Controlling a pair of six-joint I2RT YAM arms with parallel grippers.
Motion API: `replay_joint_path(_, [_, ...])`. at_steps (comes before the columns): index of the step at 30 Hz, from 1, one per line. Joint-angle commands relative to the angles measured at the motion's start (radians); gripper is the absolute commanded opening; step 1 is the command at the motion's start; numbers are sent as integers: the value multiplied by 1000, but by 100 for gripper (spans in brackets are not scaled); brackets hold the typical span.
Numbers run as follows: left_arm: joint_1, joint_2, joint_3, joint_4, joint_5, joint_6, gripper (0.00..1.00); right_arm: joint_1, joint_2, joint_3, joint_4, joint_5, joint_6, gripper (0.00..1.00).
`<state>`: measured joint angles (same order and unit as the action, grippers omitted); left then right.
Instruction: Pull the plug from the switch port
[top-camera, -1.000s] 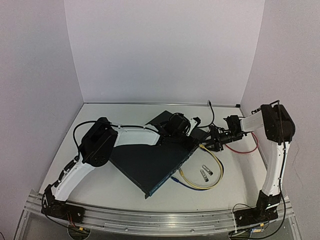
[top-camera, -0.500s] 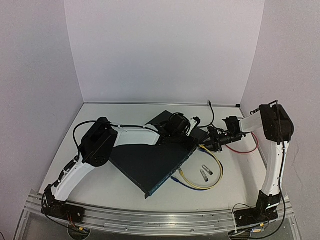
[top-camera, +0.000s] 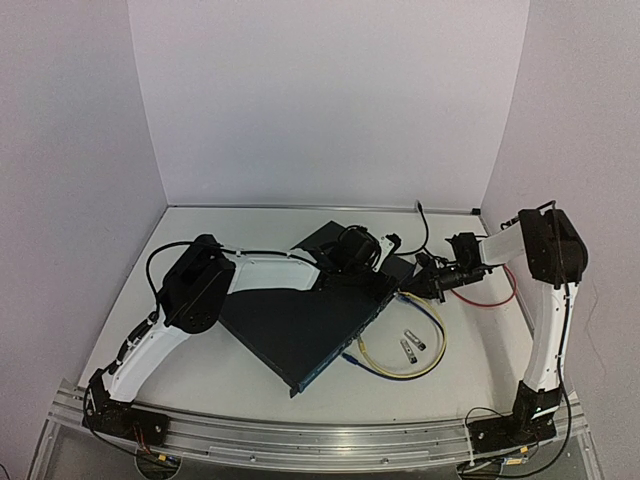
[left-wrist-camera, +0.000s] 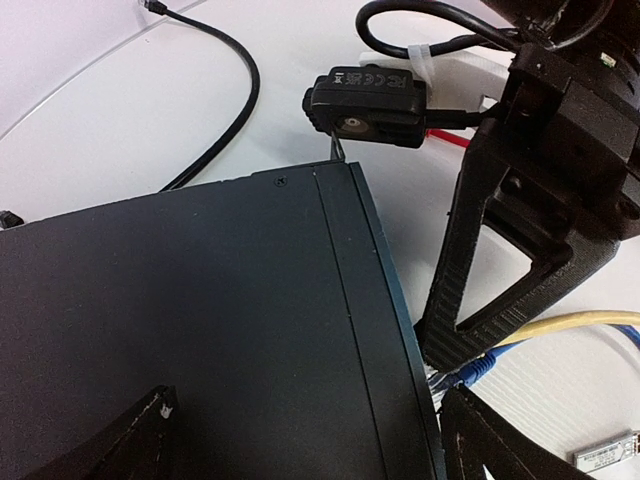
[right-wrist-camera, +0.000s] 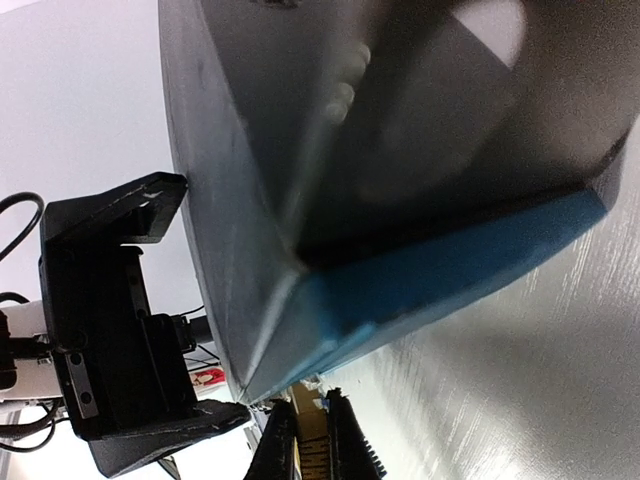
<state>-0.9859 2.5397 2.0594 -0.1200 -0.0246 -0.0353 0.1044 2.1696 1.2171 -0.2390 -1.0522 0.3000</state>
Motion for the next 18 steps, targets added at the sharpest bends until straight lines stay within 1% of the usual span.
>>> replay_joint_path(1, [15, 25, -49, -161, 19, -49, 90, 26, 12, 0, 6, 23, 23, 0])
replay_joint_path(6, [17, 26, -52, -159, 14, -51, 90, 26, -9, -41, 6, 25, 22, 0])
replay_joint_path(9, [19, 23, -59, -159, 11, -52, 90, 22, -54, -89, 5, 51, 12, 0])
replay_joint_path(18, [24, 2, -91, -152, 19, -50, 90, -23, -258, -261, 18, 168, -1, 0])
